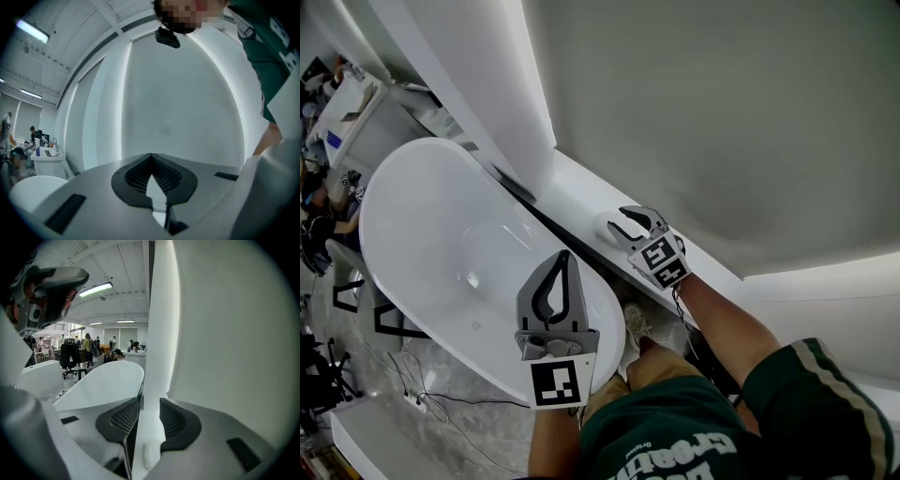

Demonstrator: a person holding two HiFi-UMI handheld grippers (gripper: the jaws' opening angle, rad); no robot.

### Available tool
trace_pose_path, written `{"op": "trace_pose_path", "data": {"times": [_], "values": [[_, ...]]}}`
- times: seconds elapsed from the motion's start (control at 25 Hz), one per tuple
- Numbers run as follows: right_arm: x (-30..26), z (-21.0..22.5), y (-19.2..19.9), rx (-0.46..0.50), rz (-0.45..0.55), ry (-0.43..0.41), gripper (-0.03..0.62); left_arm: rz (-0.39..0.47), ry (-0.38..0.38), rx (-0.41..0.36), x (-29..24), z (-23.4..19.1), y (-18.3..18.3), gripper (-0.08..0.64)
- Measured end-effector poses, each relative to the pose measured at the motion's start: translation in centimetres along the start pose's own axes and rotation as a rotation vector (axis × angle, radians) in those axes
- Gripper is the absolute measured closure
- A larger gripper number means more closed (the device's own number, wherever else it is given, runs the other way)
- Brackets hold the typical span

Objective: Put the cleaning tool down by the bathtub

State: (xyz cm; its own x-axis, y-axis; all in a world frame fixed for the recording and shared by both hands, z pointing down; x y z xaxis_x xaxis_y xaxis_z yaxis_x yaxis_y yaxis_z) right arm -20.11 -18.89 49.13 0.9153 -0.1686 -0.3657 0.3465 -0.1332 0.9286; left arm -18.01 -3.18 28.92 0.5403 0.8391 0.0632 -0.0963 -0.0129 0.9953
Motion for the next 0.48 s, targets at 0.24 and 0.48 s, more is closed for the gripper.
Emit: {"op": "trace_pose_path", "data": {"times": [0.24,0.48], "values": [[5.3,-1.5,-6.6,0.019,0.105,0.053,0.460,0.058,0.038,-0.022,1.4,0.4,-4.1,0.554],[9.1,-4.1,-11.4,0.019,0.219,0.079,0.507,0.089,0.104,-0.027,2.5,1.0,-6.2,0.554]]}}
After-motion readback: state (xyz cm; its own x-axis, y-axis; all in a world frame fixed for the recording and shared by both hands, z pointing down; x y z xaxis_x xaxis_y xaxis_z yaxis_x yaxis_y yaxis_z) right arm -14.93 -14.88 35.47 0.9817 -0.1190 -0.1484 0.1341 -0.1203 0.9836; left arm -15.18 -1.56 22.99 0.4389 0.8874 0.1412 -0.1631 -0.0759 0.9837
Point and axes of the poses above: the fingertips, and each gripper's own axes: x backward along the fingers, z to its right, y out of its underside, the point moved 4 cm from there along x, backward along the fingers, and after that the axes turned 7 degrees about z, right-handed, at the moved point
